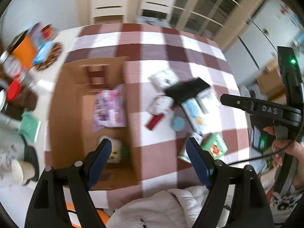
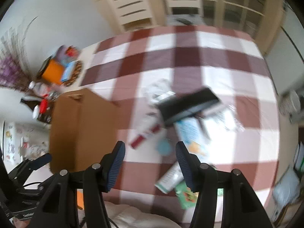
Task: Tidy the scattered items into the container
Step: 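Move both tools back toward the remaining items on the table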
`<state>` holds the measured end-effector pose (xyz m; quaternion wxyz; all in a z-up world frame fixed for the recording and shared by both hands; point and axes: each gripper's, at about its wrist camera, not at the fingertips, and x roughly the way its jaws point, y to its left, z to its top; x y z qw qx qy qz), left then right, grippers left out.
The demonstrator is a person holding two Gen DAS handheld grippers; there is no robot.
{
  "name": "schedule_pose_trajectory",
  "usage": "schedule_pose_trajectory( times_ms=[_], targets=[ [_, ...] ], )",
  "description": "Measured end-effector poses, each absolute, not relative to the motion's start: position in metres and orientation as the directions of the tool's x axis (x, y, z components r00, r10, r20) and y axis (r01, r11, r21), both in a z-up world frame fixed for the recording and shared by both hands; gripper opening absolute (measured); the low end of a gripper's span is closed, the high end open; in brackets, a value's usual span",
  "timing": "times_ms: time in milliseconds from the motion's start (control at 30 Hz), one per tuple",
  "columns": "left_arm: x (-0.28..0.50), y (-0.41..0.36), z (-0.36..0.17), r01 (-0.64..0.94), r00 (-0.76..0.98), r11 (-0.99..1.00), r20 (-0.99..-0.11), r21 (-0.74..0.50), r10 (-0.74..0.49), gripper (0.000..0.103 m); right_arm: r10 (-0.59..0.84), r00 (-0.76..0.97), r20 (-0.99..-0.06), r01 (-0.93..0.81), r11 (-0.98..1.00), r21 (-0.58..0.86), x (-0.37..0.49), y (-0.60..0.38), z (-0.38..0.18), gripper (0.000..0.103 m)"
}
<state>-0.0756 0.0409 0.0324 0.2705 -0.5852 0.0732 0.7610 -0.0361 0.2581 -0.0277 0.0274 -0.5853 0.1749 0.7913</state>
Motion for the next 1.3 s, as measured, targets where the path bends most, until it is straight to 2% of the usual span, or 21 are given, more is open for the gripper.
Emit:
schedule_pose_trajectory(
  times_ms=[300,600,733,933,1033,1300],
  targets=[
    [-0.022,0.143,0.011,-0.682,-0.011,-0.688,-0.938,-0.245,0.345,0.082,-0.128,-0.221,-0.967,-0.359,-0.911,0.202,0.033,0.331,-0.074,0.057],
    [-0.003,0.183,-0.069,-0.676,0.098,-0.695,-0.965,-0.244,0.243,0.082,-0.200,-0.175,-0.964,-0.385,-0.887,0.254,0.073,0.358,-0.118,0.057],
    [-0.016,0.183,-0.104,-0.613,0.117,-0.748,-0.966,-0.254,0.232,0.082,-0.204,-0.191,-0.960,-0.341,-0.903,0.260,0.061,0.365,-0.124,0.057],
    [-0.030,0.198,-0.130,-0.601,0.101,-0.762,-0.969,-0.242,0.227,0.082,-0.211,-0.209,-0.955,-0.298,-0.916,0.268,0.032,0.373,-0.124,0.057],
    [-0.030,0.208,-0.141,-0.628,0.067,-0.756,-0.981,-0.184,0.182,0.082,-0.217,-0.210,-0.953,-0.289,-0.918,0.273,0.019,0.375,-0.126,0.057],
    [-0.038,0.202,-0.165,-0.611,0.039,-0.781,-0.990,-0.131,0.136,0.083,-0.270,-0.196,-0.943,-0.320,-0.891,0.322,-0.028,0.385,-0.154,0.057]
  ],
)
